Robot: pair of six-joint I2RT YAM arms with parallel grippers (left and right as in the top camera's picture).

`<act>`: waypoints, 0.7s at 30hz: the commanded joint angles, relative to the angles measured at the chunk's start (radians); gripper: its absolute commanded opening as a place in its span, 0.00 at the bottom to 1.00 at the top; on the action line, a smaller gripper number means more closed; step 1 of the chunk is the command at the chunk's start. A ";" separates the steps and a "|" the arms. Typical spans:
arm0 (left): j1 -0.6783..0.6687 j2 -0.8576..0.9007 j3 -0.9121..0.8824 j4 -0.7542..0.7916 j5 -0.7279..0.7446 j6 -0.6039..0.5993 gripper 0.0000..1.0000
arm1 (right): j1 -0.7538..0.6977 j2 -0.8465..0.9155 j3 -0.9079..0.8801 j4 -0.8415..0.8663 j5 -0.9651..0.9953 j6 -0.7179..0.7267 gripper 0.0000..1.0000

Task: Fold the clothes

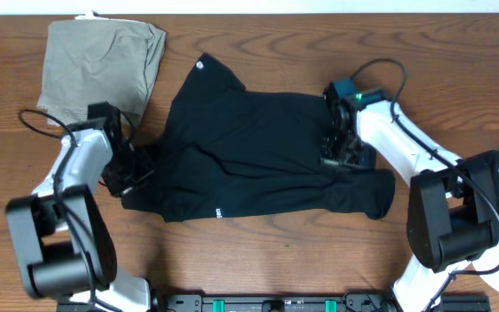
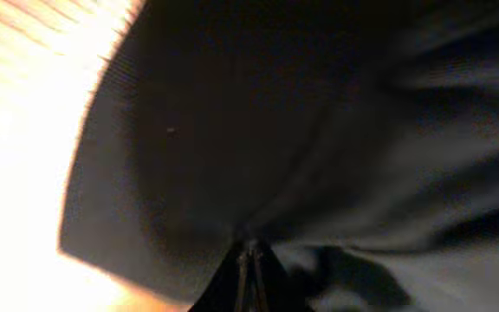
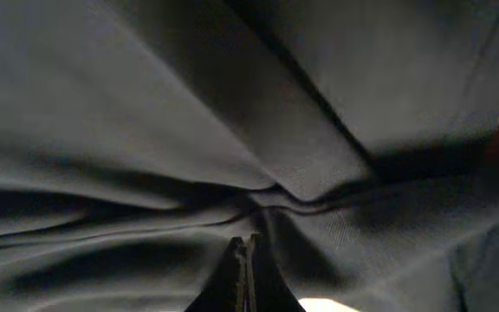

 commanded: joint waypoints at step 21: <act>-0.380 -0.088 -0.175 0.050 0.268 -0.030 0.06 | -0.014 -0.074 0.098 -0.148 -0.040 -0.141 0.14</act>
